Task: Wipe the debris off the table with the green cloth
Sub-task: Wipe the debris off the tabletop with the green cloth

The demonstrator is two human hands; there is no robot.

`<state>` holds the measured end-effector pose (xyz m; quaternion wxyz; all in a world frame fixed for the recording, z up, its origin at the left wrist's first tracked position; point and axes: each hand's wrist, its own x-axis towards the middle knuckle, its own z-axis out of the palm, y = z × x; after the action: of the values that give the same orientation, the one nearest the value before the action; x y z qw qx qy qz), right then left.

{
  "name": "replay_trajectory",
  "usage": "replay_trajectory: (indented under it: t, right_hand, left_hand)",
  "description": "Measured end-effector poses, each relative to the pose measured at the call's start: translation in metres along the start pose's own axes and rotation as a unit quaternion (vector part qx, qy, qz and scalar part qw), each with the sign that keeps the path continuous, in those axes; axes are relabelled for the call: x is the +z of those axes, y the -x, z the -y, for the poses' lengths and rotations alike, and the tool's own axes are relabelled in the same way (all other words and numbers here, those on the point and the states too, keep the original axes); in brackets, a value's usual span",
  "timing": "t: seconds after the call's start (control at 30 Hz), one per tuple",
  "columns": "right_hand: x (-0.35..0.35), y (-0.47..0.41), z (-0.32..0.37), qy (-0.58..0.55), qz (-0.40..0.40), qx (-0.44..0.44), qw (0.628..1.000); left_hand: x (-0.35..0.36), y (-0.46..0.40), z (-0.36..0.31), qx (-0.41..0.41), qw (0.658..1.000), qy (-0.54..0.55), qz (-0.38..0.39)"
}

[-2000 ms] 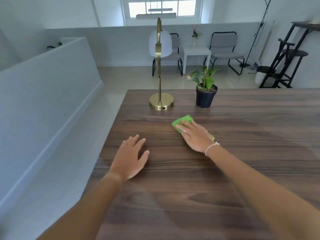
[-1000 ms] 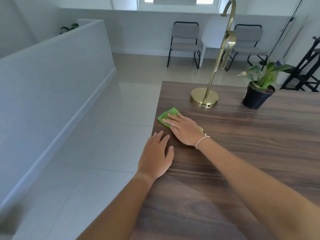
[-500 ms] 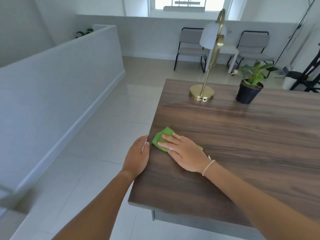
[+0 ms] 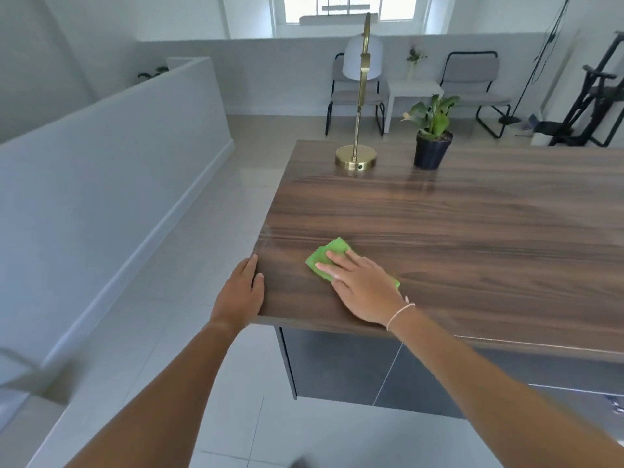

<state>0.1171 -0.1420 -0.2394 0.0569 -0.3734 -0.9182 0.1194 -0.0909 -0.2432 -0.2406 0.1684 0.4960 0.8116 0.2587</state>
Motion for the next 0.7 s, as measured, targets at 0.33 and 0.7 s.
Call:
replay_trajectory:
  t: [0.33, 0.7]
  right_hand:
    - [-0.013, 0.021, -0.034, 0.009, 0.000, 0.118, 0.993]
    - [-0.001, -0.032, 0.071, -0.114, 0.009, 0.126, 0.985]
  left_hand:
    - [-0.013, 0.010, 0.017, 0.047, 0.997, 0.043, 0.046]
    - [-0.031, -0.046, 0.036, 0.133, 0.987, 0.051, 0.073]
